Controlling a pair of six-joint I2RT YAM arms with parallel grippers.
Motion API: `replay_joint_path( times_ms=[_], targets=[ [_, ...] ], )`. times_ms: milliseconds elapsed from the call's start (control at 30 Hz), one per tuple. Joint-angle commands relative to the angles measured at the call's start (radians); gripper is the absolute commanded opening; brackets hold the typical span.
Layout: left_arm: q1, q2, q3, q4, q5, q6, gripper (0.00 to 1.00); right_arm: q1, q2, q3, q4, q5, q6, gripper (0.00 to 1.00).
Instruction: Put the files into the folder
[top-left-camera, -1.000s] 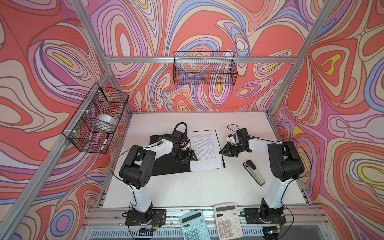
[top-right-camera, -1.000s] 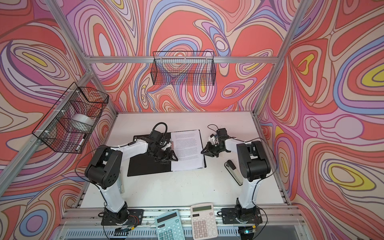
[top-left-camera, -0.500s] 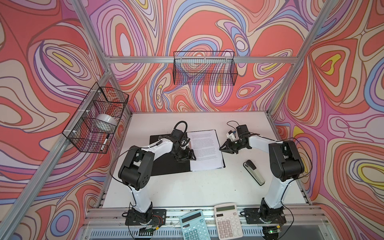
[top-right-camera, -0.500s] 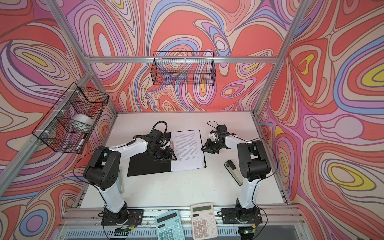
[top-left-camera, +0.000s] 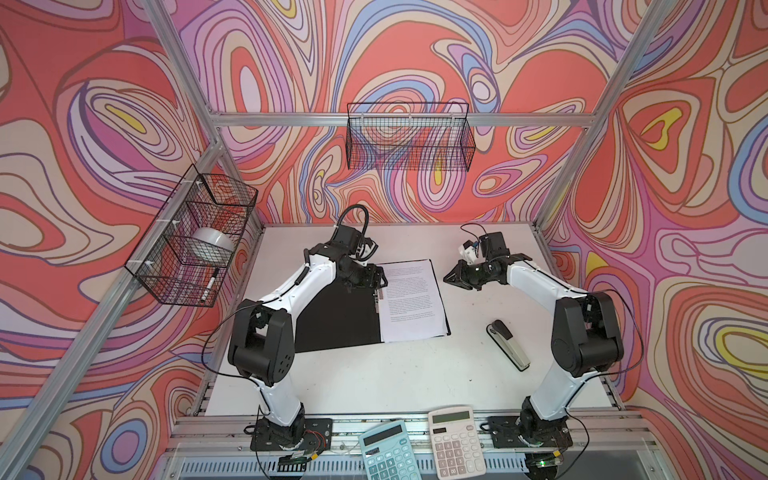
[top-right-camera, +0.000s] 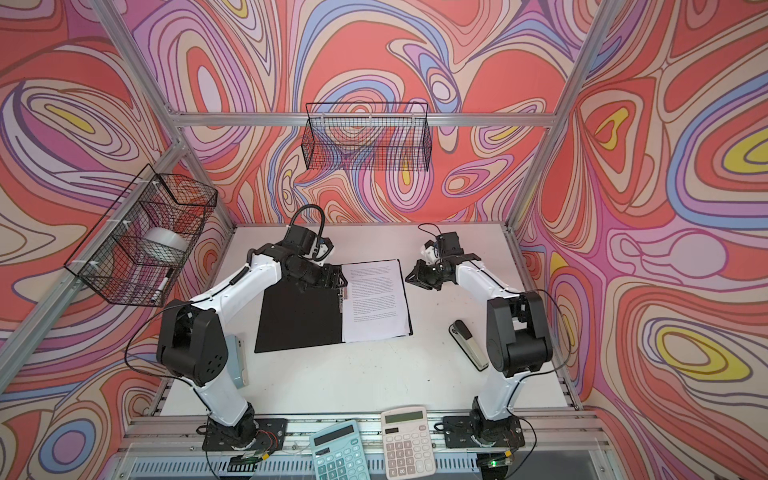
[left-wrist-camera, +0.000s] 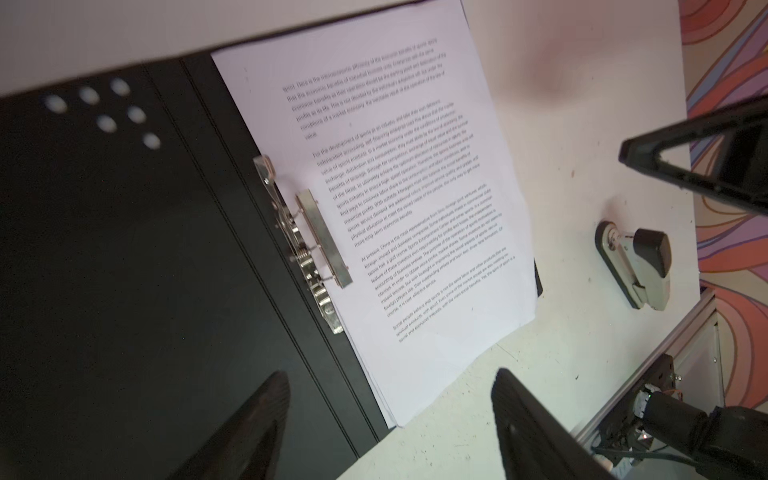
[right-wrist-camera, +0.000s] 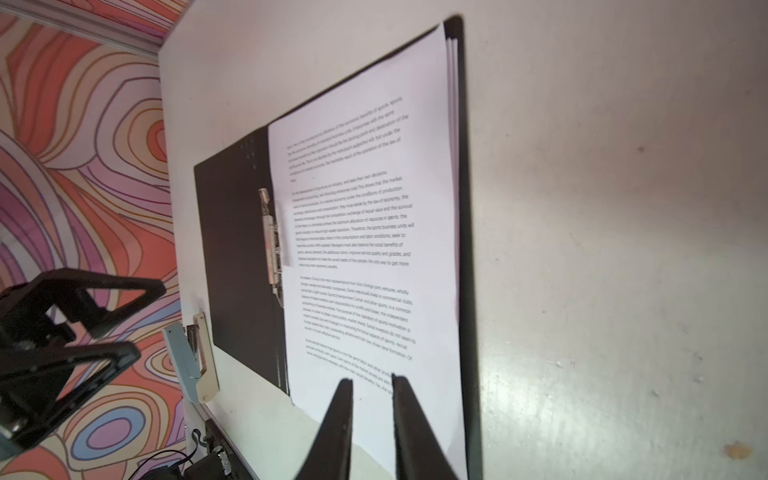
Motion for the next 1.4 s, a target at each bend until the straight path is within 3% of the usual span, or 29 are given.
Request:
replay_joint_path(
  times_ms=[0,167,400,833,1200,1367],
  targets=[
    [0.052,0.075,0.054,-0.068,0.037,0.032,0.76,0.019,-0.094,-0.042,-0.014,-0.019,0.029,0.18],
    [0.068,0.146,0.124,-0.091,0.081,0.055,0.76,0.084,-0.202,-0.121,-0.062,0.017,0.043,0.17],
    [0.069,0.216,0.166,-0.085,0.092,0.066,0.75,0.119,-0.341,-0.308,0.030,0.001,0.161,0.16],
    [0.073,0.317,0.239,-0.088,0.114,0.068,0.75,0.158,-0.367,-0.362,0.040,0.037,0.195,0.15],
    [0.079,0.467,0.403,-0.132,0.126,0.055,0.75,0.158,-0.301,-0.354,0.075,0.028,0.192,0.15],
    [0.097,0.527,0.465,-0.157,0.205,0.056,0.75,0.159,-0.275,-0.332,0.072,0.026,0.182,0.15]
  ],
)
